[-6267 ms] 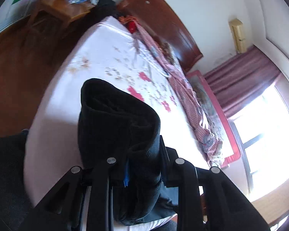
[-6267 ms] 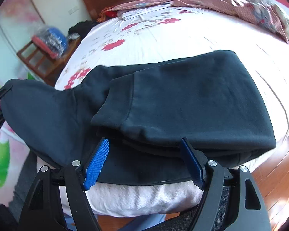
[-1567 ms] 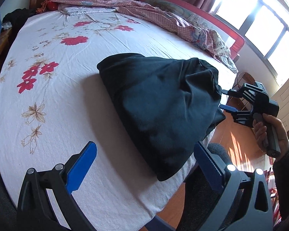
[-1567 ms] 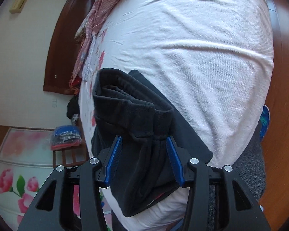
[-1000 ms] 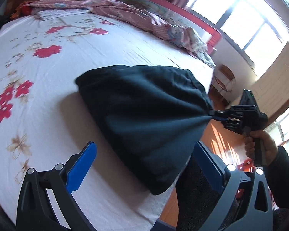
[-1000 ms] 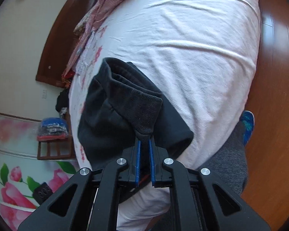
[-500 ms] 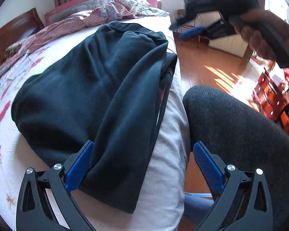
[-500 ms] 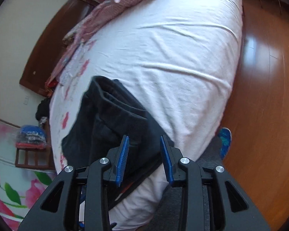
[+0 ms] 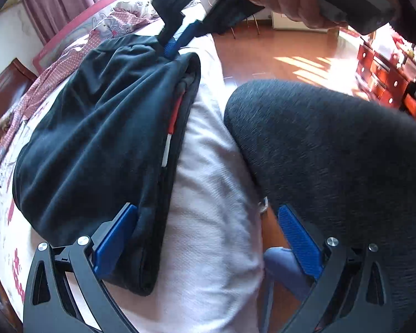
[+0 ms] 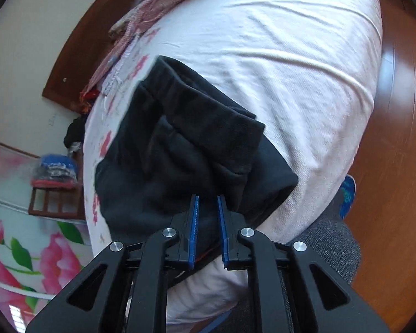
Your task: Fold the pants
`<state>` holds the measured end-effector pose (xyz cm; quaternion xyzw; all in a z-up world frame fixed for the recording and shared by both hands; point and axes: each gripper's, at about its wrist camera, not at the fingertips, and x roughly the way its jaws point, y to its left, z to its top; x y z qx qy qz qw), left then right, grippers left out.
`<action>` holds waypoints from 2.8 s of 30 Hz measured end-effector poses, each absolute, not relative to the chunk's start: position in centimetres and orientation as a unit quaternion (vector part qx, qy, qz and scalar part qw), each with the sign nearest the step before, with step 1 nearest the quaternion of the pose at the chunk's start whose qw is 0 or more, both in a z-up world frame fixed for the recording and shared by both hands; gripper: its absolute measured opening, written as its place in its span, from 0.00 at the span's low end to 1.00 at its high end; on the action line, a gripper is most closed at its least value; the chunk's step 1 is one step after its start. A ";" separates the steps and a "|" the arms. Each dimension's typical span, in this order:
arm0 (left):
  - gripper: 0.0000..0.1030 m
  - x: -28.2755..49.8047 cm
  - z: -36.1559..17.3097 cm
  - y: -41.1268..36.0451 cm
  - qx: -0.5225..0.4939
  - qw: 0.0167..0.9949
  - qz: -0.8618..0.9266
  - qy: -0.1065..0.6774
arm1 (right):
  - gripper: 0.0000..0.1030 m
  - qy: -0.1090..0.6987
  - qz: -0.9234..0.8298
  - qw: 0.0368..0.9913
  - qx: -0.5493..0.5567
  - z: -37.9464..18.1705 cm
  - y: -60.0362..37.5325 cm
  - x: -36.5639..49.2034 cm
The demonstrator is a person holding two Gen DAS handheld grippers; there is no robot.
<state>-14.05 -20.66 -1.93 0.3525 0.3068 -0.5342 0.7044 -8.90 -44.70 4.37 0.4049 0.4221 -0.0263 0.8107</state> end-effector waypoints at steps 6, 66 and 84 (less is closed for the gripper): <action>0.98 -12.5 1.9 -20.6 0.309 0.751 -0.530 0.244 | 0.52 0.394 0.036 0.843 0.363 6.5 -44.5 -0.9; 0.98 5.8 -4.4 -6.5 -0.426 0.612 -0.359 0.561 | 0.87 0.398 0.132 0.748 0.514 -4.2 -51.8 -7.9; 0.98 6.2 -6.3 -9.6 -0.446 0.591 -0.318 0.592 | 0.90 0.399 0.122 0.750 0.514 -4.2 -51.0 -7.2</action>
